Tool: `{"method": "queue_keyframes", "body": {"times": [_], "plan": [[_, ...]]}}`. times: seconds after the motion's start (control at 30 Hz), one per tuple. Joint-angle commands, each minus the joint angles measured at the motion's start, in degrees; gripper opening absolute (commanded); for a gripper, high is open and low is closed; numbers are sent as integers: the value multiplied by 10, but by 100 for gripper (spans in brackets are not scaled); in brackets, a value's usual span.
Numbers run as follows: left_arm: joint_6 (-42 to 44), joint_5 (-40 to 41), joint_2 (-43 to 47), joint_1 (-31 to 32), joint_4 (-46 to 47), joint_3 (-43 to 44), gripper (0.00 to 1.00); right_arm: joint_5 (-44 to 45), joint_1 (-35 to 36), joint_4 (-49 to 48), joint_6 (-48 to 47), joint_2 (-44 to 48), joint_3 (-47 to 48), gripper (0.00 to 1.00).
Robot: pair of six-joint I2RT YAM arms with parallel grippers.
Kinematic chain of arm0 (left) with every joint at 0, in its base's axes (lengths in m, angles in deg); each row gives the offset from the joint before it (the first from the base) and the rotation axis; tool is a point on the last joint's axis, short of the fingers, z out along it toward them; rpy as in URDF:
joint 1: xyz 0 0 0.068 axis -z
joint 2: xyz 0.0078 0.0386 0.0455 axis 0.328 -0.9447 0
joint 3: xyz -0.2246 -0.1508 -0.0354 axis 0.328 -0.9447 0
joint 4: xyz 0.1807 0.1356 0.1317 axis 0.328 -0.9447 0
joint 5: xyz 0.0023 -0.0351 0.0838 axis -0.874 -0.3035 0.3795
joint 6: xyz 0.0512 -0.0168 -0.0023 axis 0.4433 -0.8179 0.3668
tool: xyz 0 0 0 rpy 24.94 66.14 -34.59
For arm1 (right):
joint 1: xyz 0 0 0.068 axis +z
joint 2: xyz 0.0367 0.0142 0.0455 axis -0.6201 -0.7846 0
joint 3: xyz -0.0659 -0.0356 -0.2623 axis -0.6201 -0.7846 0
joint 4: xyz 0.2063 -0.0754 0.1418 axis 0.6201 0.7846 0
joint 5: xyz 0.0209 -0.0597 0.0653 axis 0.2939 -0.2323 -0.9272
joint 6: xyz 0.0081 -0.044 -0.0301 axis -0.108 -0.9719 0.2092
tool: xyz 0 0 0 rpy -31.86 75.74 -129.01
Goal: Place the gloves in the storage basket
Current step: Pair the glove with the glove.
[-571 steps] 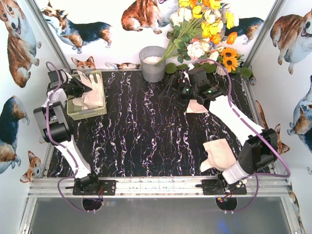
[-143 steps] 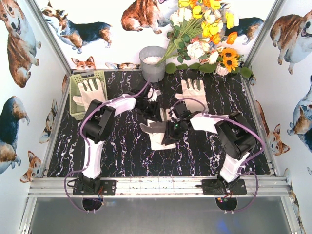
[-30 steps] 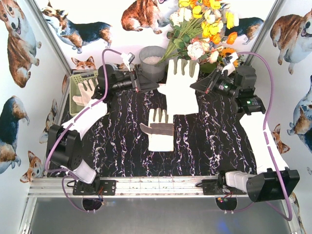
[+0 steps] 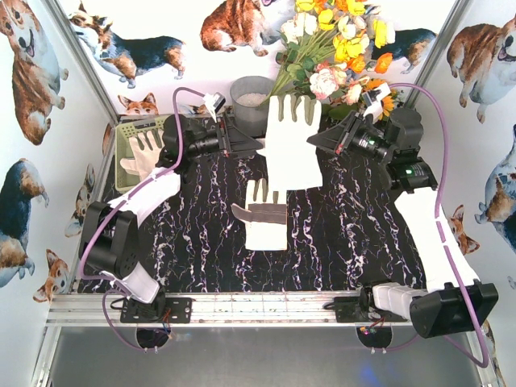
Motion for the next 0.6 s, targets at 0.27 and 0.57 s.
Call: {"method": "queue_keyframes", "body": {"times": [0.27, 0.57], "plan": [[-6, 8, 2, -1, 45, 1, 37, -10, 7, -31, -2, -2, 2, 0], [290, 124, 44, -2, -340, 6, 0, 128, 52, 126, -90, -12, -43, 0]]}}
